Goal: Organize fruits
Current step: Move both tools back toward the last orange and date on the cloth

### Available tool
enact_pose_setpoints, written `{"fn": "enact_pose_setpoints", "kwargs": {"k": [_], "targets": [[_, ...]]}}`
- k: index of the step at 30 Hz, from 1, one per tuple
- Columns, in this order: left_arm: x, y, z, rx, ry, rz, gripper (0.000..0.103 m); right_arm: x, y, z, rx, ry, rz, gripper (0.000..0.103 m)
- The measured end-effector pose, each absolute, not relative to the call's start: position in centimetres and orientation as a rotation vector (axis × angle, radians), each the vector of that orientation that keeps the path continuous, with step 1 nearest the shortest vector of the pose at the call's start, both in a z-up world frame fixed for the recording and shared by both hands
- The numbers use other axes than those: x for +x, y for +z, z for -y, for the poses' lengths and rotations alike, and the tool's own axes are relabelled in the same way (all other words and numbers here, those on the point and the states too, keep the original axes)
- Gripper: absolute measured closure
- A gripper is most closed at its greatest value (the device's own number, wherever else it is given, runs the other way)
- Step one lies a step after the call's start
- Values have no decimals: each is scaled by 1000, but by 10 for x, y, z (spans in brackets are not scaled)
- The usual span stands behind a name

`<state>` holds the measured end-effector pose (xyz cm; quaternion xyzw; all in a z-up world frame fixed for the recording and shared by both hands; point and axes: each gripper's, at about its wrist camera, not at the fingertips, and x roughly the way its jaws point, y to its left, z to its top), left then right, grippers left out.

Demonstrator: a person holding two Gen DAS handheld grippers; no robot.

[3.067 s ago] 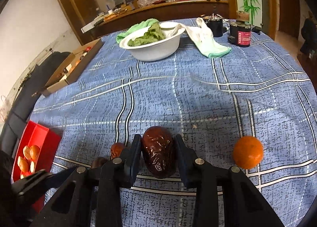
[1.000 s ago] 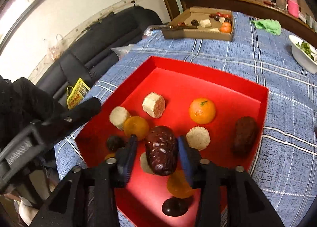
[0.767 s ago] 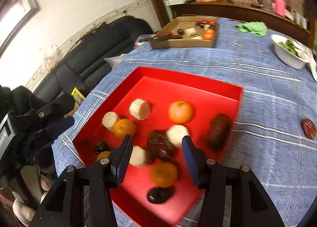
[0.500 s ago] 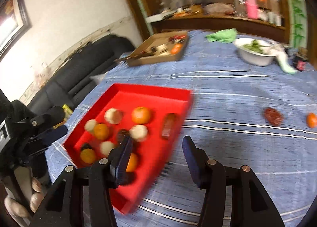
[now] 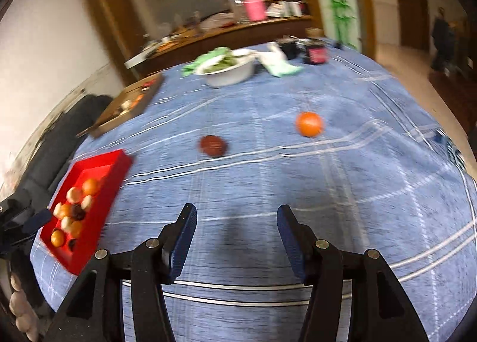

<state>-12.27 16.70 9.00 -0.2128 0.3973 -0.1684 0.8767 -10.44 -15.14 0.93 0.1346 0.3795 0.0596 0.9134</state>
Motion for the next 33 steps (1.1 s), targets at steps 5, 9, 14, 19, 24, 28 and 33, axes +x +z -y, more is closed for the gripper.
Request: {"fn": "enact_pose_setpoints", "kwargs": {"k": [5,9,14,19,24,28,33], "targets": [[-125,95,-182,-465,-331,-788,13,-103,13,148,289,122,-773,43],[-124,91,-201,-512,-319,-777,13,-97,17,128,266,133,-774,43],[-121,75,-228,-587,-293,-799,13,-95,15,108,233,121,-790,43],[-112,55,-251,-664,-254,-833,13,-97,8,108,245,87,-797,43],[-110,59,-239,-654,-295,-818,13,-91,13,138,259,20,-787,43],[-110,58,-213,-598,-329,-850,13,-63,11,170,294,-15,-811,43],[-110,64,-185,-519,-342,-870,14,-17,5,202,368,-21,-834,44]]}}
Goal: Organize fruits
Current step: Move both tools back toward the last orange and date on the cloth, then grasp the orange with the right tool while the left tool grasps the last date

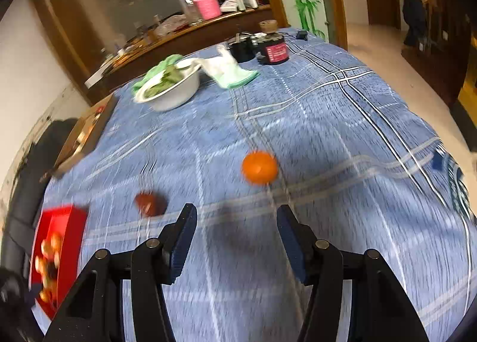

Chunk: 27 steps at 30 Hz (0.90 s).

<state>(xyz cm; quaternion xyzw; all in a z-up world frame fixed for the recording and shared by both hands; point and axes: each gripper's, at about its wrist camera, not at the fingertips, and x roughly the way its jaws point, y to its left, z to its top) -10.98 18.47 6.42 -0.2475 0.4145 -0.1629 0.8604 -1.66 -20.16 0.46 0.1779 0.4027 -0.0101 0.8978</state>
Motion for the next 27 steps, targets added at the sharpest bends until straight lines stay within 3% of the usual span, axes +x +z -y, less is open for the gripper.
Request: {"fn": "enact_pose_setpoints", "kwargs": {"k": [8,10,12,27], "targets": [[-93,73,-128,-324,-335,-884,16,28,-12,206,309,-67,-857,44],[-85,70,-114,-275,-332,-898,16,32,-18,208,311,-64,-857,51],[-77,67,-102,-246,-331,-913,16,31,-19,210,293,-64,-835,68],[21,16,15,50,-334,-960,18,23,-6,218,405,59,-797,69]]}}
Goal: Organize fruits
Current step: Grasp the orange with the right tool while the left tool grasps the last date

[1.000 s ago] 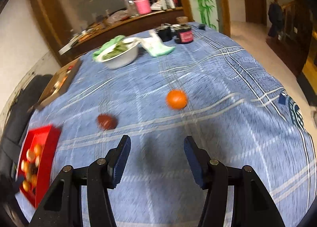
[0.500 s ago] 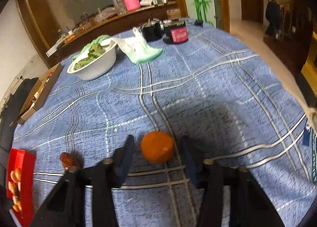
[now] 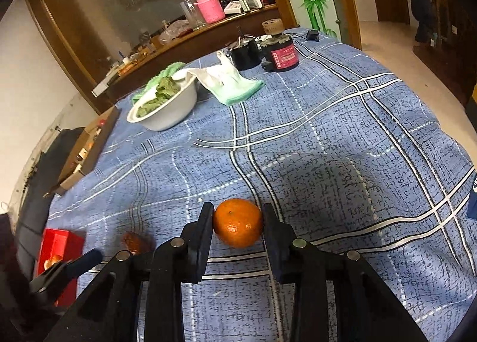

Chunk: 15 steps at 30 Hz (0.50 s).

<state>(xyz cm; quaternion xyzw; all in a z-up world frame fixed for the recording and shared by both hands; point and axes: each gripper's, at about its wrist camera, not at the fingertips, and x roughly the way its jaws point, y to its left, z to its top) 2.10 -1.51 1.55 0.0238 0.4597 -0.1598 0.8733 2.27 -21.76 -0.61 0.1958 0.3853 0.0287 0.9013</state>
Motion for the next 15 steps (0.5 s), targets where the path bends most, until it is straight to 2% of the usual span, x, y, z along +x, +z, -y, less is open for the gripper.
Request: {"fn": "enact_pose_setpoints", "kwargs": {"k": [2,4,9,10,14,15], "targets": [[27,14,20,47,-355,-965,30,23,-4,216,404,65,-793,69],[33,7,25,56,-364,-997,58,23,-4,216,408,76,-792,69],[26,7,25,85,-349,-968,66,23,-3,215,410,83,-789,68],[24,10,21,73,-345,-959,78,23,-2,215,409,83,-788,68],[13,24,3,30,-349,-932,87,22,-3,214,403,86,-786,68],[9,29,-4,19,-347,-921,98,22,-3,214,400,85,-786,68]]}}
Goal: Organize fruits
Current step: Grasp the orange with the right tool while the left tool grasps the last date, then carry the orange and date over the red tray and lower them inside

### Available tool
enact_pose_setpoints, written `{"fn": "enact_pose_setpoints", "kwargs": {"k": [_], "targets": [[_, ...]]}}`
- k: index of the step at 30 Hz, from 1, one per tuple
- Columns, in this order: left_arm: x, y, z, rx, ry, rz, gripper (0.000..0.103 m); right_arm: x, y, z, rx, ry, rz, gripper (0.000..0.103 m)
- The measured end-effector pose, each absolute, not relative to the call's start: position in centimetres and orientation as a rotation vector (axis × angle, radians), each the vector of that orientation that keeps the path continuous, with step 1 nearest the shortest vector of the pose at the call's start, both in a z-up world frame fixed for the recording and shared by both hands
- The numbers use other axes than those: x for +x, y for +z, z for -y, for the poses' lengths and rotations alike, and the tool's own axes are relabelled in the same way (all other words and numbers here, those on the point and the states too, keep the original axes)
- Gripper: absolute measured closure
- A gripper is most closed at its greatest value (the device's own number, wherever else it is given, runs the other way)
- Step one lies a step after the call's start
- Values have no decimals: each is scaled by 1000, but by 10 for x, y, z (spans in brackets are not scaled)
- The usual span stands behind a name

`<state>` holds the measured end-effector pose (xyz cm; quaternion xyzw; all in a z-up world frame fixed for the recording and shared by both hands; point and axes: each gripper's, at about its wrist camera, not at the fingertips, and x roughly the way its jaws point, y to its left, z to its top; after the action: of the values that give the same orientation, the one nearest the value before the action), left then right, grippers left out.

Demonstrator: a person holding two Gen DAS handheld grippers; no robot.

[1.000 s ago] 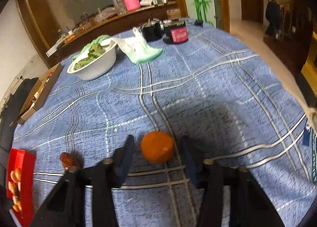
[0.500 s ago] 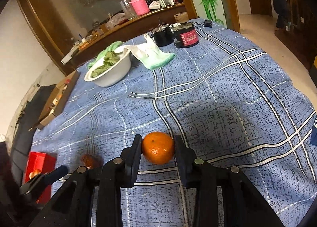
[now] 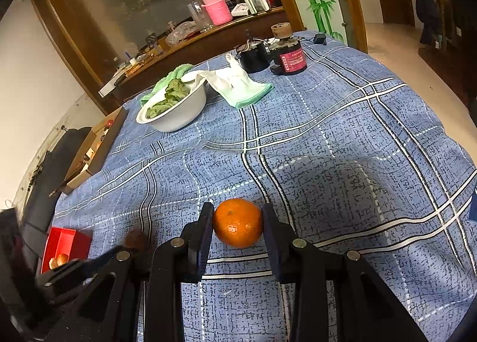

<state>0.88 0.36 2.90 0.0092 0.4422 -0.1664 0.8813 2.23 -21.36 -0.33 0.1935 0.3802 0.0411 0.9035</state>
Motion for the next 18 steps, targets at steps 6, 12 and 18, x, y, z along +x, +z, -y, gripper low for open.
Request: {"fn": "enact_pose_setpoints", "kwargs": {"k": [6,12,18], "targets": [[-15,47,-47,-29,-302,-899,102,21,-9,208,396,85,-798,69],[-15,32,-63,-93,-292,-959,66,18,-13,210,401,71,-806,69],[4,24,-19,-31,-324,-966,46,19,-10,207,407,100,-805,69]]}}
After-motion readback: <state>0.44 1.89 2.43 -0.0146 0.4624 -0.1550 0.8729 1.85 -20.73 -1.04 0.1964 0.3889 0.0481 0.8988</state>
